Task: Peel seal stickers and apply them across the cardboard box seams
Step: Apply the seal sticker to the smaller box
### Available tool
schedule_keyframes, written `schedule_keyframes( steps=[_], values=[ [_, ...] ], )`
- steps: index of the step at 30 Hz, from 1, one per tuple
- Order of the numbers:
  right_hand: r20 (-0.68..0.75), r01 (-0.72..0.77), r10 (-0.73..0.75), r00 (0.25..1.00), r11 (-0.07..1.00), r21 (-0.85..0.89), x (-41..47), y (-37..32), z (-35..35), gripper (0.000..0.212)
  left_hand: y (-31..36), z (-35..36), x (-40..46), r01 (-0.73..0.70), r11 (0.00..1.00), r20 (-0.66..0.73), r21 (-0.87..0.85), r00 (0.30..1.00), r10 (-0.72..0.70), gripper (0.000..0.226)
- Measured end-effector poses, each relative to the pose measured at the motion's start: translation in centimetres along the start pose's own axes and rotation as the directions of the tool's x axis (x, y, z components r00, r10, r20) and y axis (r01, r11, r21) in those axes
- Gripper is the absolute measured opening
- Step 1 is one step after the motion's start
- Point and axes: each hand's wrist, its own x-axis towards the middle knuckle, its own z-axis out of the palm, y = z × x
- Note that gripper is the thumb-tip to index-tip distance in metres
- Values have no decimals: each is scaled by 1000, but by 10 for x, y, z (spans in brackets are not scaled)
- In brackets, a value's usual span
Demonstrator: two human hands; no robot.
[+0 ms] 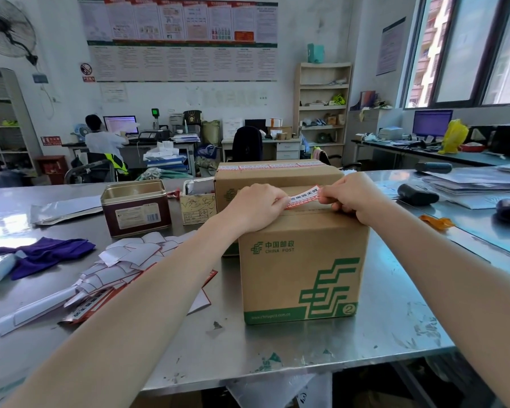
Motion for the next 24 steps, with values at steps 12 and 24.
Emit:
schedule_keyframes(
  steps=[12, 24],
  values=[
    [-85, 17, -22, 996, 998, -65, 10, 7, 7, 24, 11, -2, -6, 49, 990, 407, 131, 908, -99, 84],
    [-256, 5, 101, 961, 923, 384, 14, 23, 4, 22, 40, -2, 11, 46, 983, 447, 176, 886, -121, 89]
  ],
)
